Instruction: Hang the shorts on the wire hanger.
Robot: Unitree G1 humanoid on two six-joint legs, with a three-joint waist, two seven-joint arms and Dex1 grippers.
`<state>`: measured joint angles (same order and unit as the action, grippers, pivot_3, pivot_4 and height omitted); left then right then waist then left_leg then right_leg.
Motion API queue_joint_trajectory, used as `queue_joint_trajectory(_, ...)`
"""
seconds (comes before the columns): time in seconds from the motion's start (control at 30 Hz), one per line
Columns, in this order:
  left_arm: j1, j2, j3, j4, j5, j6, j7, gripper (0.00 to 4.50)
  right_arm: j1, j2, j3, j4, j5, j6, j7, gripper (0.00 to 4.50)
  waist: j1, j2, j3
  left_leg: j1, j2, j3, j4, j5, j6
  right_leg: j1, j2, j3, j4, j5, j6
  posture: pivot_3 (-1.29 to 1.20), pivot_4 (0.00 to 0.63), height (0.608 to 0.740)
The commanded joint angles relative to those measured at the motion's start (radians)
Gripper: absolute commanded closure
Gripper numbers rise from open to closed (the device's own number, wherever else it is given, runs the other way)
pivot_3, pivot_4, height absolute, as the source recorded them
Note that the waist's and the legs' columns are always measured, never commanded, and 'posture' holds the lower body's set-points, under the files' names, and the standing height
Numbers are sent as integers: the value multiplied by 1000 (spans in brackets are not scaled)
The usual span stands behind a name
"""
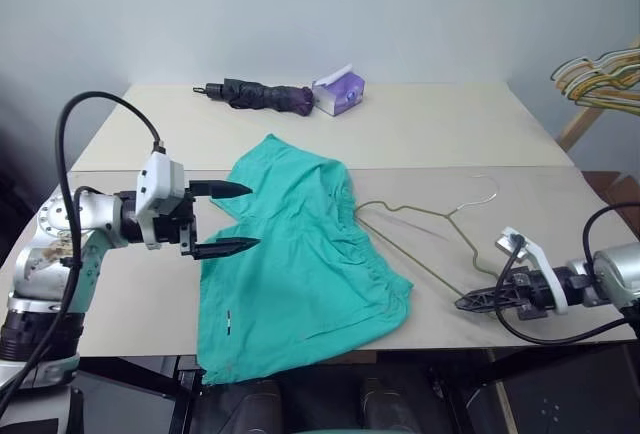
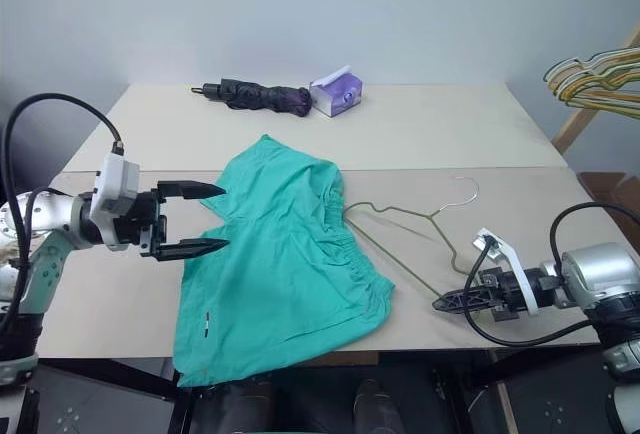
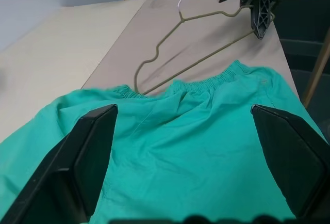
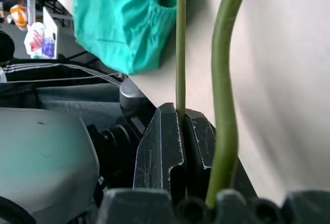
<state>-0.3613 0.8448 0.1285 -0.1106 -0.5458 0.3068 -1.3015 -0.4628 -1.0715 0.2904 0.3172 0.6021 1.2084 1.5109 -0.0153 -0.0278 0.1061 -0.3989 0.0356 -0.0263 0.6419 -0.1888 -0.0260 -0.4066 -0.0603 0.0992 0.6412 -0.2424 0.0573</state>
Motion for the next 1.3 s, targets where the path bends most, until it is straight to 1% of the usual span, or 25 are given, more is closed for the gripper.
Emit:
queue_joint_trajectory(0.03,0,14,28,-37,-17,2,7,21,-15,-8,-8,-15,2,-14,41,4500,1,0,0,0,0,0,0,0,0,0,0,0,0,0,0,91,68,740)
queue_joint_trajectory(0.27,-5,15,26,-37,-14,-2,11,21,-55,28,19,-18,-7,-14,47,4500,1,0,0,0,0,0,0,0,0,0,0,0,0,0,0,99,65,740)
queue_joint_trajectory(0.43,2,16,29,-47,-14,-2,17,21,-94,48,7,22,-2,-12,59,4500,3,0,0,0,0,0,0,0,0,0,0,0,0,0,0,108,68,740)
queue_joint_trajectory(0.63,12,19,35,-55,-14,-1,24,21,-95,7,37,-15,23,-21,104,4500,5,0,0,0,0,0,0,0,0,0,0,-1,0,0,0,114,72,740)
queue_joint_trajectory(0.73,15,17,34,-56,-12,-3,29,21,-84,-23,87,-62,39,-48,104,4500,6,0,0,0,0,0,0,0,0,0,0,-1,0,0,0,118,72,740)
queue_joint_trajectory(0.87,16,14,31,-59,-9,-6,39,21,-97,-38,123,-66,50,-74,104,4500,4,0,0,0,0,0,0,0,0,0,0,-1,0,0,0,126,73,740)
queue_joint_trajectory(1.03,15,15,33,-54,-7,-12,45,21,-112,-94,185,-83,91,-132,104,4500,10,0,1,-1,0,0,0,0,0,0,0,-1,0,0,0,129,78,740)
queue_joint_trajectory(1.07,15,15,32,-53,-7,-13,45,21,-125,-86,187,-68,88,-136,104,4500,10,0,1,-1,0,0,0,0,0,-1,0,-1,0,0,0,129,78,740)
queue_joint_trajectory(1.17,14,12,29,-54,-4,-14,50,21,-186,-15,164,22,57,-120,104,4500,2,0,1,0,0,0,0,-1,0,-1,0,-1,0,-1,-1,126,77,740)
queue_joint_trajectory(1.3,9,10,23,-50,0,-18,52,21,-236,55,159,75,42,-109,103,4500,6,0,2,-1,0,-1,0,-1,0,-1,0,-1,0,-1,-1,128,78,740)
